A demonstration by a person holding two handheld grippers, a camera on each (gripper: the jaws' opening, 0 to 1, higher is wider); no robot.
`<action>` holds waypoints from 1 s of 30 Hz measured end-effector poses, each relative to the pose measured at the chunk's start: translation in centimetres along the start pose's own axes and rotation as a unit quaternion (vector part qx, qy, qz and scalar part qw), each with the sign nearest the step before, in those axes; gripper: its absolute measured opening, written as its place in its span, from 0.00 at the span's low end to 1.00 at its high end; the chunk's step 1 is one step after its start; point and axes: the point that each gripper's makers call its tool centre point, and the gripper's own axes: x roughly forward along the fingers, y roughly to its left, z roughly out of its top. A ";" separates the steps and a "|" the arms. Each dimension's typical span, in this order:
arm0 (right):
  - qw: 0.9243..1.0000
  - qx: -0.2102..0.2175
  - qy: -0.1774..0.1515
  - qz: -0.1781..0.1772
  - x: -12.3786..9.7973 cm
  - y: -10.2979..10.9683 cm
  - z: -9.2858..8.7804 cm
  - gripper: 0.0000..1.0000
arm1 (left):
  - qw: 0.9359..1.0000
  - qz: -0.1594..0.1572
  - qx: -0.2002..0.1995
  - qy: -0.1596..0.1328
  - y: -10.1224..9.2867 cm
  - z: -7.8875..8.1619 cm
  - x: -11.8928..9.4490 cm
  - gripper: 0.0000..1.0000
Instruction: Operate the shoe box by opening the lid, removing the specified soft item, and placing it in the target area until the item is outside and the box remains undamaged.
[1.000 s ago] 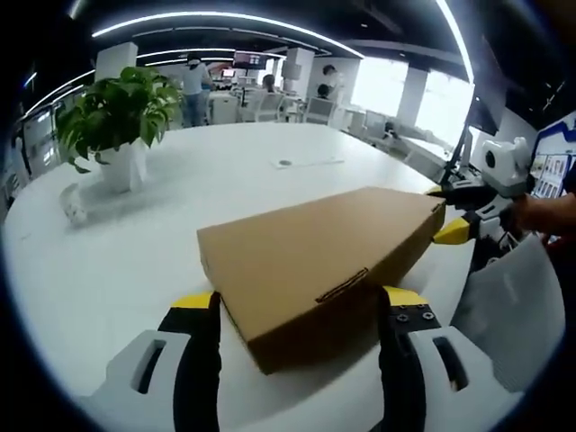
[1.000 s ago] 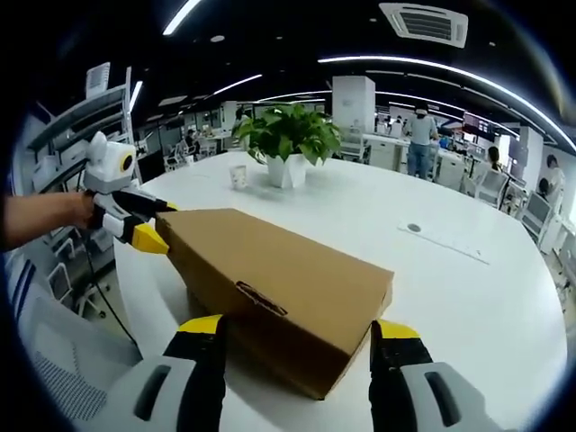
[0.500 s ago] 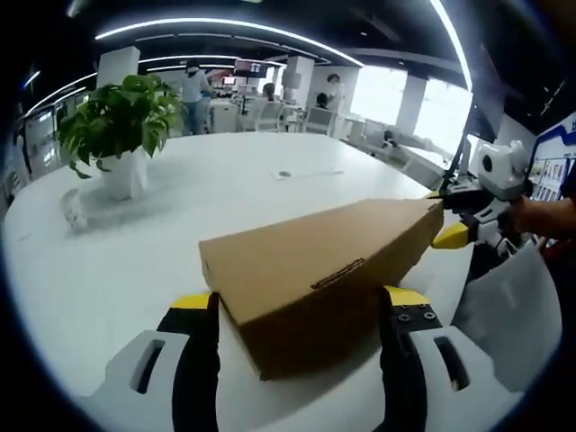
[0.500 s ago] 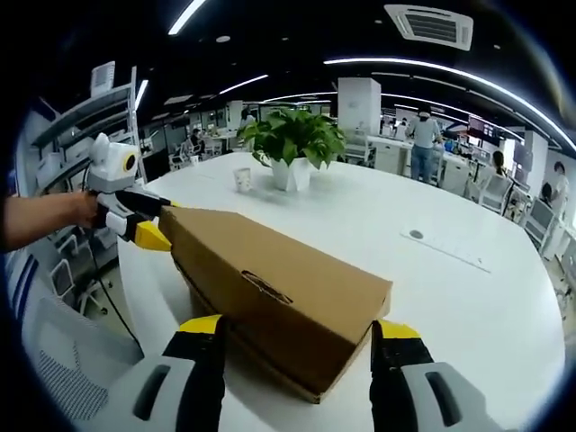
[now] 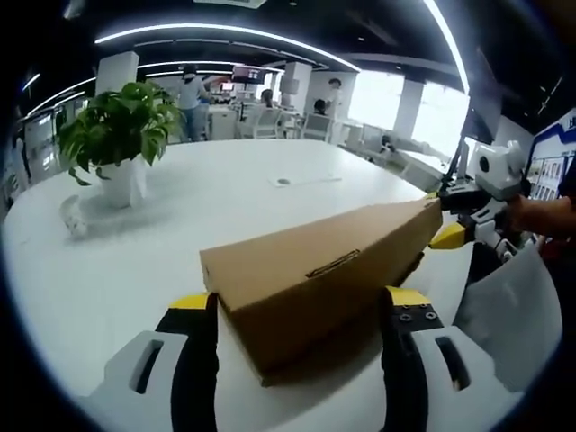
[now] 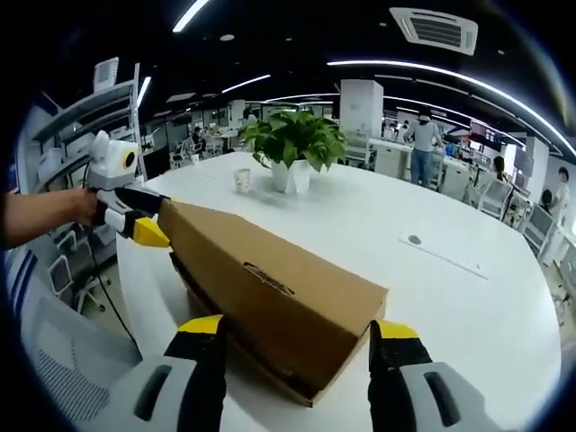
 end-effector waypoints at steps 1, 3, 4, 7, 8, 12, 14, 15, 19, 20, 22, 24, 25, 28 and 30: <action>1.000 -0.001 -0.001 -0.001 0.0 0.0 0.1 0.61 | 1.000 0.000 0.004 -0.001 0.0 0.1 0.0 0.74; 1.000 -0.006 -0.007 -0.003 0.0 -0.1 0.5 0.61 | 0.999 0.020 0.044 -0.006 0.7 0.6 0.1 0.70; 1.000 -0.010 -0.012 -0.005 -0.1 -0.2 0.9 0.61 | 0.998 0.032 0.058 -0.006 1.0 0.7 0.0 0.67; 1.000 -0.009 -0.014 -0.006 0.0 -0.6 1.3 0.61 | 0.999 0.025 0.030 -0.020 1.0 1.4 0.1 0.65; 1.000 -0.013 -0.015 -0.008 0.0 -0.7 1.3 0.60 | 0.999 0.027 0.034 -0.023 1.1 1.5 0.1 0.64; 1.000 -0.018 -0.018 -0.010 0.0 -0.9 1.8 0.60 | 0.998 0.033 0.045 -0.028 1.3 1.9 0.2 0.62; 1.000 -0.022 -0.019 -0.012 0.0 -1.1 1.8 0.59 | 0.998 0.035 0.046 -0.031 1.4 2.1 0.3 0.62; 1.000 -0.022 -0.019 -0.013 0.0 -1.1 1.9 0.59 | 0.998 0.035 0.047 -0.032 1.4 2.2 0.3 0.62; 0.999 -0.032 -0.019 -0.024 0.0 -1.9 2.0 0.51 | 0.997 0.042 0.050 -0.035 1.7 2.5 0.5 0.61; 0.999 -0.033 -0.020 -0.025 0.0 -2.1 2.1 0.49 | 0.997 0.043 0.052 -0.035 1.7 2.5 0.5 0.60; 0.999 -0.037 -0.022 -0.030 0.0 -2.5 2.2 0.46 | 0.997 0.046 0.055 -0.035 1.8 2.7 0.6 0.60; 0.998 -0.036 -0.027 -0.033 0.0 -2.8 2.4 0.44 | 0.996 0.051 0.057 -0.036 1.9 2.8 0.6 0.59; 0.998 -0.037 -0.027 -0.034 0.1 -2.9 2.5 0.44 | 0.996 0.053 0.058 -0.036 2.0 2.9 0.6 0.58; 0.998 -0.041 -0.029 -0.037 0.2 -3.2 2.6 0.42 | 0.996 0.055 0.066 -0.027 2.3 3.1 0.7 0.57; 0.998 -0.039 -0.028 -0.038 0.4 -3.4 2.7 0.41 | 0.995 0.054 0.078 -0.012 2.6 3.0 0.7 0.56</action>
